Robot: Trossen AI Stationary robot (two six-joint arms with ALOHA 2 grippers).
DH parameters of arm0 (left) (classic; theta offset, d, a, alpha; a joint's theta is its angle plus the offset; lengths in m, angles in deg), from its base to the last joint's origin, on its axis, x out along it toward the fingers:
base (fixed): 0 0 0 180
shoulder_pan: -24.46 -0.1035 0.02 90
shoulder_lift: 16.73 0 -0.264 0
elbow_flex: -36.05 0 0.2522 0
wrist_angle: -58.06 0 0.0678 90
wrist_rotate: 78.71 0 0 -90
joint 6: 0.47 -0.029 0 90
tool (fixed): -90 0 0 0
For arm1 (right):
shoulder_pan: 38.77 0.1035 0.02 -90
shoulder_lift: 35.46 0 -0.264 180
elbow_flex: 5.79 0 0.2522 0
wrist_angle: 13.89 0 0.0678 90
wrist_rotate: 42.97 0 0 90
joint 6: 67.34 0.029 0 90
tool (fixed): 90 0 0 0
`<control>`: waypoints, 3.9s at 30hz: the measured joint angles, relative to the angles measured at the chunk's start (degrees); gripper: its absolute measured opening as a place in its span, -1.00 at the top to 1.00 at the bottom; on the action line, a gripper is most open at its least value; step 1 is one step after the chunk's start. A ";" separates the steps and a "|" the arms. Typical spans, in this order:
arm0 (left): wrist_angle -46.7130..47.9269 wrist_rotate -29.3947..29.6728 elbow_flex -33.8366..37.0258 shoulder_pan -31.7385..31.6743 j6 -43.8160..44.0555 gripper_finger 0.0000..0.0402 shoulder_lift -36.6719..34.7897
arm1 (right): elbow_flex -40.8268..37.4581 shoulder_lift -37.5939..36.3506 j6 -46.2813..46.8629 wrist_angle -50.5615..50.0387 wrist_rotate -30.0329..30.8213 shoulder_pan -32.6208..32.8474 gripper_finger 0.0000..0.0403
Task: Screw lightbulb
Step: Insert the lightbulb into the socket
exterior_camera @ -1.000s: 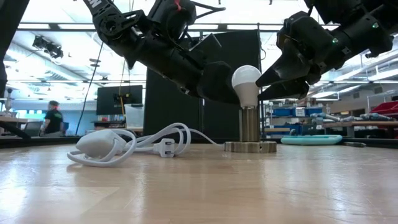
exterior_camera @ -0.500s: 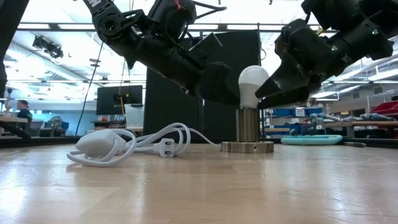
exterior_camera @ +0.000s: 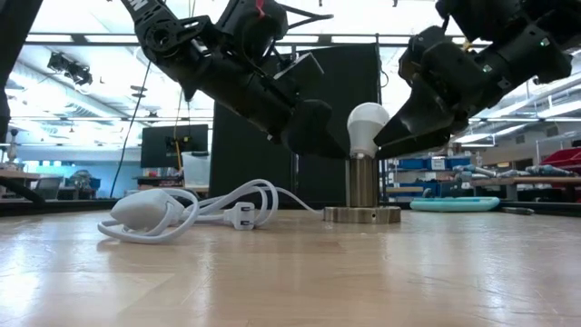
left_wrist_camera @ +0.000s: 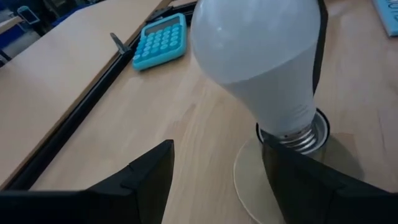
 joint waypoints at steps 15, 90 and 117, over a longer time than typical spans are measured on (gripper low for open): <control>2.70 -0.04 0.00 0.33 -1.11 -0.24 -0.37 | 4.82 -1.11 -1.26 -15.52 -0.98 0.02 -0.45; -17.81 -13.71 1.78 -2.04 7.80 0.13 11.33 | 15.41 1.16 -24.29 -35.82 -22.44 -17.38 -0.30; -15.89 -13.76 1.99 -2.73 9.46 -0.19 11.34 | 15.49 2.46 1.29 -62.55 -19.39 -3.08 -0.42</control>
